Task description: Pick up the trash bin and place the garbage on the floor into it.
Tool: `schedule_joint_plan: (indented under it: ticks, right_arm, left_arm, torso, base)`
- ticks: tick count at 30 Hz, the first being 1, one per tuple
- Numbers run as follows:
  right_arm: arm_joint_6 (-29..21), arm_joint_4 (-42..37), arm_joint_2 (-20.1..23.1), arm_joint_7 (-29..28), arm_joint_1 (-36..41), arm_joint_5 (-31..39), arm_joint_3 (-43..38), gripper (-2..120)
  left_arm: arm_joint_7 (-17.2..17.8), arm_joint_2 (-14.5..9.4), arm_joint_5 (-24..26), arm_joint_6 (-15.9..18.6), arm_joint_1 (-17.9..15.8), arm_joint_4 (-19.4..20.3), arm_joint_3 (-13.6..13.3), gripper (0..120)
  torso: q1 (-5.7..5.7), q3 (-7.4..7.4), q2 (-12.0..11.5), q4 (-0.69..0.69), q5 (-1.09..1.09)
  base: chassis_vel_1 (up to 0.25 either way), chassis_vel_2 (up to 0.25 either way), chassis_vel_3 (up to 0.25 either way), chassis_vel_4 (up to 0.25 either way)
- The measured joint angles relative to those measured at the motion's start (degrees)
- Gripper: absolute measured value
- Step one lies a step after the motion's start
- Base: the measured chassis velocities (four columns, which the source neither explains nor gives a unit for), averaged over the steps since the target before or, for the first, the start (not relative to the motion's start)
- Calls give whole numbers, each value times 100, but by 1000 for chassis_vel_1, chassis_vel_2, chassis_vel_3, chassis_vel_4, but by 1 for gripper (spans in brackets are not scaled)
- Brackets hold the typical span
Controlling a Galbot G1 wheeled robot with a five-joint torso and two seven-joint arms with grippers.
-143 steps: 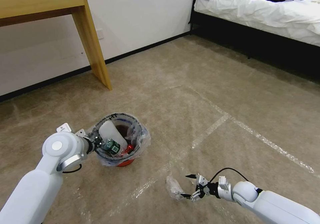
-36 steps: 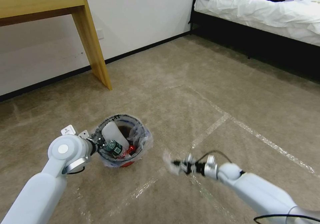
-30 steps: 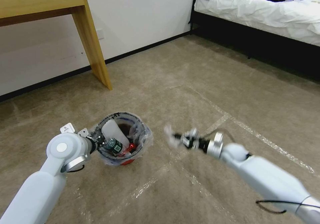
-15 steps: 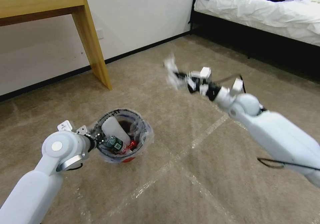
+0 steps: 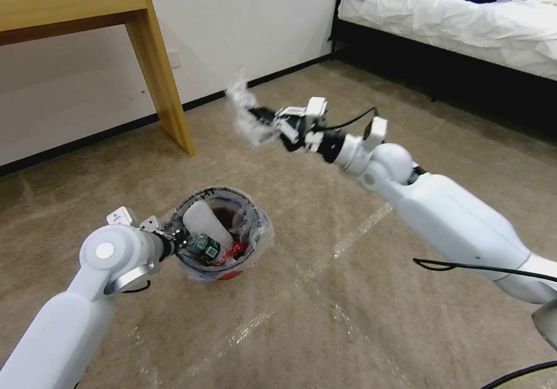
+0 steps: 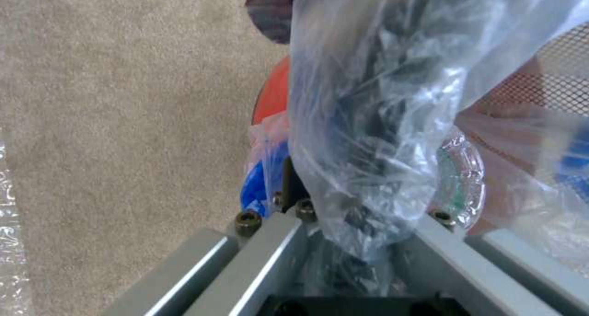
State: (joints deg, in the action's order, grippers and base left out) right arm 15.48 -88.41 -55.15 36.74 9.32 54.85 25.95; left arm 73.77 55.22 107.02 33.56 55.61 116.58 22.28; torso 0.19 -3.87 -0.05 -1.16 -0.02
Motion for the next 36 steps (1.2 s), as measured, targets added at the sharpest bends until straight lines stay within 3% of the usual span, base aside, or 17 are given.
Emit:
schedule_joint_plan:
  ticks: [13, 36]
  right_arm:
    - [86, 531, -188, 284, 257, -241, 736, 0]
    - [113, 713, -98, 428, 641, -647, 1042, 0]
  left_arm:
    - [-11, 48, -6, -4, -67, -71, -30, 0]
    - [4, 58, 9, -30, -24, 97, -46, 0]
  torso:
    - [0, 0, 0, -1, 1]
    - [0, 0, 0, -1, 1]
  base:
    - [0, 0, 0, 0]
    - [0, 0, 0, 0]
